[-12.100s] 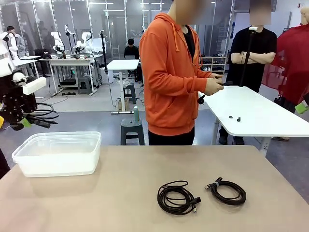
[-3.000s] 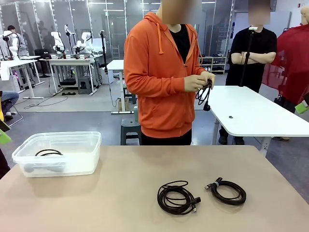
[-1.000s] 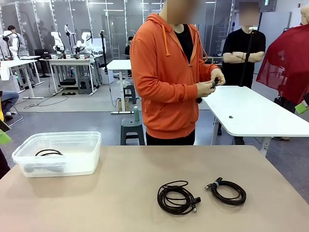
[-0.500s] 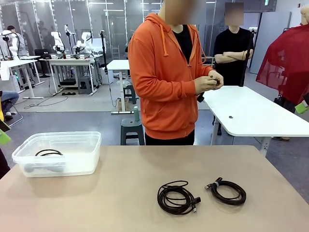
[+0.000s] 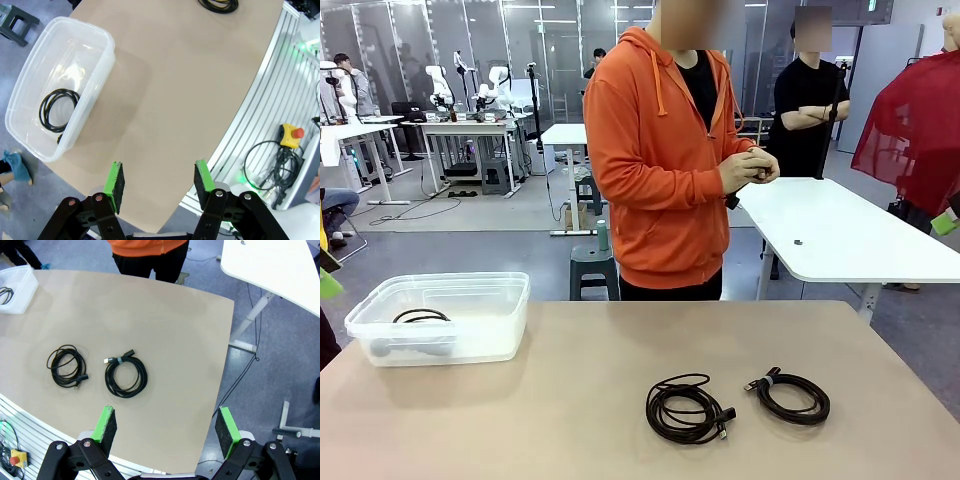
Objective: Organize and store the cables.
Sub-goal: Place the Power Cable into the Organizing box.
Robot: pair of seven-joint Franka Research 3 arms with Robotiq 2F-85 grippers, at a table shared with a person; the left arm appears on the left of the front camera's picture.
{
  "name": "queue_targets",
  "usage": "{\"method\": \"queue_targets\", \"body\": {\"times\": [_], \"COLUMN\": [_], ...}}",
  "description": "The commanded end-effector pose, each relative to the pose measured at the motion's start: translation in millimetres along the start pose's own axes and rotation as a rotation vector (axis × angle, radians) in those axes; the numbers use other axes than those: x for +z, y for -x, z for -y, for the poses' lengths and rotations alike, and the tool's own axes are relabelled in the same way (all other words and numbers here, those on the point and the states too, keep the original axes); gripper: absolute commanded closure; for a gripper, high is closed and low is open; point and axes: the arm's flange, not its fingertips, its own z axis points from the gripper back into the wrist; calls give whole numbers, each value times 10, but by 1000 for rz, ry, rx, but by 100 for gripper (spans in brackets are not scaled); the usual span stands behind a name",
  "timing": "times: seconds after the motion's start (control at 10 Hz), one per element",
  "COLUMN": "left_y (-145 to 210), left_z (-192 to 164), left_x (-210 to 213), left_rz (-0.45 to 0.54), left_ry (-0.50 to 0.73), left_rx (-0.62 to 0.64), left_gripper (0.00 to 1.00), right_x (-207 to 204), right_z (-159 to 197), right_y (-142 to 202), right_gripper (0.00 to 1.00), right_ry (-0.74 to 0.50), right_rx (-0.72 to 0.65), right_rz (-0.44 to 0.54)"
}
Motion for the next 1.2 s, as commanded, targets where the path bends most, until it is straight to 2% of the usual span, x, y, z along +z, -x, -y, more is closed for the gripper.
{"method": "queue_targets", "body": {"times": [0.0,1.1], "left_y": [-5,-5], "left_z": [4,4], "left_x": [25,25], "left_rz": [-6,-6], "left_ry": [-13,-13], "left_rx": [11,11], "left_gripper": [29,29], "right_x": [3,3], "right_z": [-5,-5], "right_y": [0,0], "right_gripper": [0,0], "right_ry": [-2,-2], "right_rx": [2,2], "right_rz": [5,5]}}
